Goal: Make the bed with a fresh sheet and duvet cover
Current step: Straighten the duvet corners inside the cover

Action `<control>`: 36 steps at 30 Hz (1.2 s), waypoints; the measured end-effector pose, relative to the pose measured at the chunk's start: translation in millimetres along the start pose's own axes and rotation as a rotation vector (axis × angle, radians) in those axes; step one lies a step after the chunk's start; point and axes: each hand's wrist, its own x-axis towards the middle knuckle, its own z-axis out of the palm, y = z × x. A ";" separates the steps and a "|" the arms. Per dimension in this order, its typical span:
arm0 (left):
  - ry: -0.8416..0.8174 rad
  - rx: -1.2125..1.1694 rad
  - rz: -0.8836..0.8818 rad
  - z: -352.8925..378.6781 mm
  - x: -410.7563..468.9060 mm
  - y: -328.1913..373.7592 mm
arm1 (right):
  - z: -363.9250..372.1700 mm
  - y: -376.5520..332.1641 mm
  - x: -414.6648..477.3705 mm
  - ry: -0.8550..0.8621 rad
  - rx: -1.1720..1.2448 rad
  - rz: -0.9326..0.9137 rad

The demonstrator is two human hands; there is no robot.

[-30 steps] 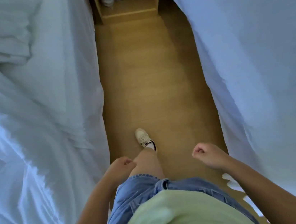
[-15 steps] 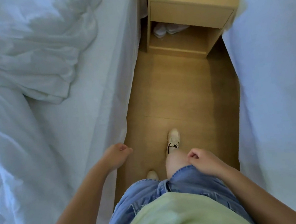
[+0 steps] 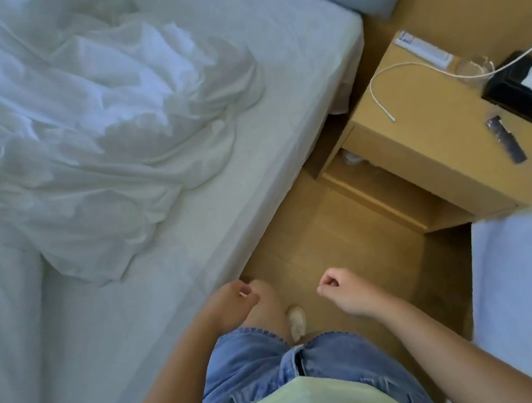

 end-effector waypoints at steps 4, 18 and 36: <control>0.079 -0.094 -0.009 -64.9 64.0 49.5 | -72.7 -61.1 71.5 -0.042 -0.028 -0.053; 0.614 -0.034 0.002 -284.4 272.3 187.3 | -272.5 -272.4 324.2 0.109 -0.058 -0.217; 0.712 -1.132 -0.400 -339.6 404.0 201.8 | -291.7 -350.5 503.5 -0.369 -0.079 -0.355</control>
